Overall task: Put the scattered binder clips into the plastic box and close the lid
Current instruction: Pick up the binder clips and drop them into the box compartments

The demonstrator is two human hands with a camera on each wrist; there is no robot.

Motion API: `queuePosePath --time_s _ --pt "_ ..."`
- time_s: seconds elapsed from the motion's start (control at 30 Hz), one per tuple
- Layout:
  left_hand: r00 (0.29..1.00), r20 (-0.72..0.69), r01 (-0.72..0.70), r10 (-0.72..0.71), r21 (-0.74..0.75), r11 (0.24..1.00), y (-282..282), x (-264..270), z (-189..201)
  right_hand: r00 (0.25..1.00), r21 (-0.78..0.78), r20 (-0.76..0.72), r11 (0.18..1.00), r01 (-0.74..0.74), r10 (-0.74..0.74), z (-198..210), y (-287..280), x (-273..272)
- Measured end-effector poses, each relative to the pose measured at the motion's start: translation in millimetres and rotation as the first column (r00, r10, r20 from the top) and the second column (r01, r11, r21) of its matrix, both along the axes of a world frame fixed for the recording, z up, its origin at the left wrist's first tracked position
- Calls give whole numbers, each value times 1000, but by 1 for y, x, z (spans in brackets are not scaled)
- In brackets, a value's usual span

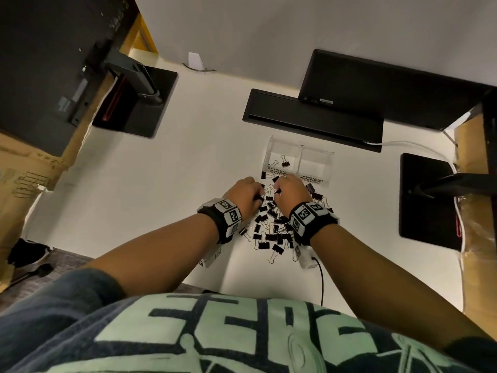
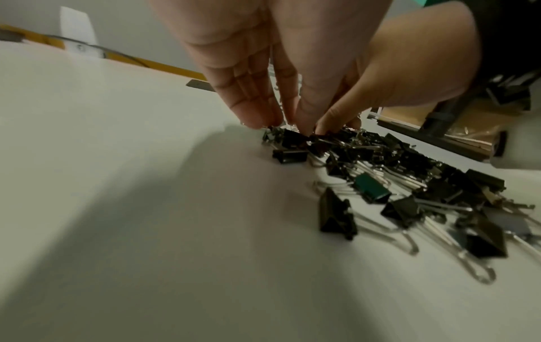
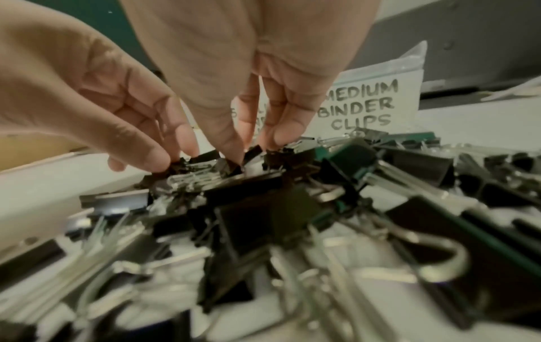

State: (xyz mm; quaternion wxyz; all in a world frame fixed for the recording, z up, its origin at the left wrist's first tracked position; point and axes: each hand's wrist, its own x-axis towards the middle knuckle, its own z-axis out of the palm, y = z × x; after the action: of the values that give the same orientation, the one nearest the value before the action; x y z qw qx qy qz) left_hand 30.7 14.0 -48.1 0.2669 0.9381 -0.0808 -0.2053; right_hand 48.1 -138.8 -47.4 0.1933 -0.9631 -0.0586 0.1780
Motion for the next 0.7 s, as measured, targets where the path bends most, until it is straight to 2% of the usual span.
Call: queuePosePath --time_s 0.17,0.33,0.43,0.53,0.6,0.7 --pt "996 55 57 -63 107 993 -8 2 3 998 99 -29 993 60 -57 4 -4 -5" --pt "989 76 110 -128 206 972 -13 2 4 987 242 45 960 142 -157 8 -5 -8" --pt "983 76 142 -166 257 956 -16 3 5 991 199 24 972 123 -130 12 3 -5" --pt "980 79 155 -181 261 953 -18 2 6 999 59 -36 998 19 -17 12 13 -1" --pt "988 74 112 -133 233 966 -16 -1 5 999 -4 -20 999 -36 36 6 17 -4" --pt "996 84 -34 21 148 988 -12 -4 5 997 -40 -11 997 -71 71 -1 19 -9"
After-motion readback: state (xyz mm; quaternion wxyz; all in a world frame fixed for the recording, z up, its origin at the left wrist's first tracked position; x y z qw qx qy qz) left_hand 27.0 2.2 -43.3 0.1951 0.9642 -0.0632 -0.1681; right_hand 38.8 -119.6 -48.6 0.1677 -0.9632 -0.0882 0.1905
